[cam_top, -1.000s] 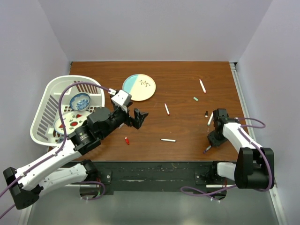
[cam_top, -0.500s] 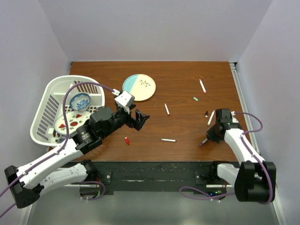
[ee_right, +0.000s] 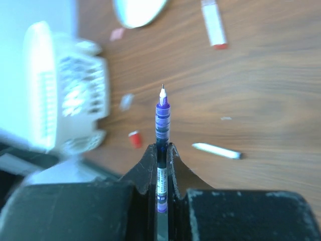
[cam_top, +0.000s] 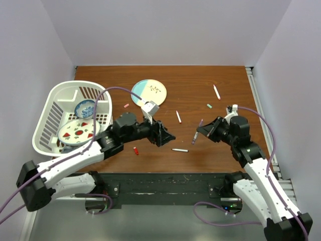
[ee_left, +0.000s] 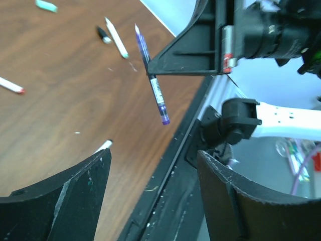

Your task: Insert the pens into the pen caps

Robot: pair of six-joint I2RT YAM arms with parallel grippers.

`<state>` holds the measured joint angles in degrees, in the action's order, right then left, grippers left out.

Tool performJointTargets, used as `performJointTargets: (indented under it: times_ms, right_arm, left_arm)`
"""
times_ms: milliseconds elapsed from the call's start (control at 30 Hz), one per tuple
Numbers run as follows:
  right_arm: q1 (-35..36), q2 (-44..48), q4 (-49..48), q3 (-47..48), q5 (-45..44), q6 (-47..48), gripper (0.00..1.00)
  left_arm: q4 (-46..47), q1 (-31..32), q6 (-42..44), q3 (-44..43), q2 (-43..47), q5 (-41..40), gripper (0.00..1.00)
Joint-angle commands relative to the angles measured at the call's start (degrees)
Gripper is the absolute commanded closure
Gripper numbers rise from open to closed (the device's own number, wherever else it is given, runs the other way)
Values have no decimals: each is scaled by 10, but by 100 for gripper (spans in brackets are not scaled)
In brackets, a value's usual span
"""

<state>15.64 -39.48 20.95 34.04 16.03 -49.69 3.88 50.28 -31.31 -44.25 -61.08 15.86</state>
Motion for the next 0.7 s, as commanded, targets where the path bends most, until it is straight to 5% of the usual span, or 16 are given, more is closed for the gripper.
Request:
performJointTargets:
  times_ms: [0,333,667]
  right_arm:
    - [19,48,-91,9,54,-52,100]
    - [21,118,-104,7,74,-61,100]
    - [20,118,-123,-8,80,-57,100]
  left_arm:
    - [111,1,-62,-29,-58,94,28]
    - [305,2,-129,-24,-149,189,33]
    - [327,3,-136,-54,-202,217,35]
